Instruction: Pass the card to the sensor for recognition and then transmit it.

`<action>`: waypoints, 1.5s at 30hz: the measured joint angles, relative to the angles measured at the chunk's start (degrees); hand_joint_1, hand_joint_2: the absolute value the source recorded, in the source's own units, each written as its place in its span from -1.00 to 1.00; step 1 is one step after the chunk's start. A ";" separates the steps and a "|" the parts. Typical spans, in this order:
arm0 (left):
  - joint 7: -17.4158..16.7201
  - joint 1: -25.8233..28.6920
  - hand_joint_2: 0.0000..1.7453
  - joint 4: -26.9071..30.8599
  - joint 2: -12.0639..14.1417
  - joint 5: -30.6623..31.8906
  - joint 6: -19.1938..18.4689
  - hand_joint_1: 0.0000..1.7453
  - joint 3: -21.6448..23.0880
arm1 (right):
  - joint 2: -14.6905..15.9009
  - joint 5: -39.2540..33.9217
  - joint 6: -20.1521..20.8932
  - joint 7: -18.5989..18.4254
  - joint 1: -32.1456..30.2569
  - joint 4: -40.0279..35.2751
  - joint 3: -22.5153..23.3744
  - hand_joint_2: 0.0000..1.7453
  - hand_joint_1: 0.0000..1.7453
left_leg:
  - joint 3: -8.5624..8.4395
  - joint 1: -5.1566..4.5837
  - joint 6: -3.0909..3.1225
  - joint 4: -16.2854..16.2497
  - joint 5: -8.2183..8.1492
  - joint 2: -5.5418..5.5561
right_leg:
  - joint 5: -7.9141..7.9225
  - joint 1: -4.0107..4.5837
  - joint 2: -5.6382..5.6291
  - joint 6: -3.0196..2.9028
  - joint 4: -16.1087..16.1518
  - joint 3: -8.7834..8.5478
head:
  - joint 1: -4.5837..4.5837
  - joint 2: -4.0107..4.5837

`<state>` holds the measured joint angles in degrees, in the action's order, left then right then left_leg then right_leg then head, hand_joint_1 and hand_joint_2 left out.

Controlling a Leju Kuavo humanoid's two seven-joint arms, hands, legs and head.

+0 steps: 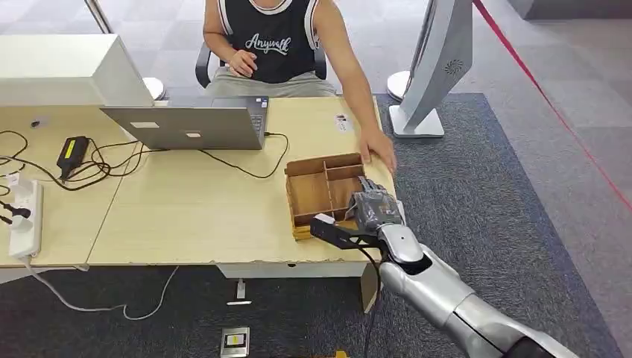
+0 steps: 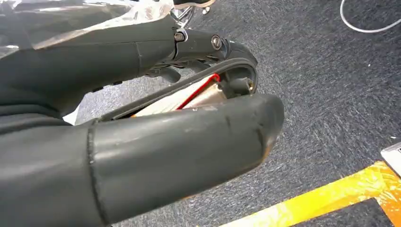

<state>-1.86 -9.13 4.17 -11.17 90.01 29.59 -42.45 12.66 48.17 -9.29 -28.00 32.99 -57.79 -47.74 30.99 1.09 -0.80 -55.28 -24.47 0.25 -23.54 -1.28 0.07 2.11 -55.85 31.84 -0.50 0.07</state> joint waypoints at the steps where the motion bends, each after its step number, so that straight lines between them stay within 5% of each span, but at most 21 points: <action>1: 0.00 0.00 -1.00 0.00 0.00 0.00 -0.02 -1.00 0.00 | 0.02 0.04 -0.28 0.07 -0.05 0.00 0.00 1.00 1.00 | 0.00 0.00 0.00 0.00 0.00 0.00 | 0.00 0.00 0.00 0.00 0.00 0.00 | 0.00 0.02; 10: 0.07 0.03 -1.00 0.00 0.00 0.00 -0.13 -1.00 0.02 | 0.61 6.91 -4.57 -1.92 0.99 -5.03 0.81 1.00 1.00 | 0.01 0.00 0.00 0.00 0.01 -0.01 | 0.02 0.00 0.00 -0.01 -0.01 -0.01 | 0.00 0.00; 28: 0.87 0.06 -1.00 0.26 0.00 0.00 -1.09 -1.00 0.98 | 4.50 7.82 3.32 -7.28 14.65 -22.47 1.40 1.00 1.00 | 0.02 0.00 0.02 0.00 0.07 0.00 | 0.08 0.00 0.00 0.01 -0.01 -0.01 | 0.00 0.00; 37: -0.48 -0.44 -1.00 1.01 0.02 0.02 -4.13 -1.00 2.88 | 1.05 1.32 7.50 -4.35 18.88 -16.69 -1.83 1.00 1.00 | 0.10 0.00 0.01 0.01 0.10 0.02 | 0.08 0.00 0.00 0.01 -0.03 0.01 | 0.00 0.00; 45: -1.14 -0.97 -1.00 1.84 -0.02 -0.07 -5.09 -1.00 4.70 | -4.24 -1.22 5.29 -0.74 24.20 -2.10 -4.94 1.00 1.00 | 0.12 0.01 0.02 0.00 0.14 0.11 | 0.10 0.00 0.04 0.01 -0.04 0.03 | -0.02 0.00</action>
<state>-2.99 -10.10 6.01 -11.19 89.94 24.50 -37.75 8.42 46.95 -4.00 -28.74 57.18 -59.89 -52.67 31.11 1.10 -0.78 -55.28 -24.32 0.35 -23.44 -1.28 0.12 2.13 -55.89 31.87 -0.52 0.07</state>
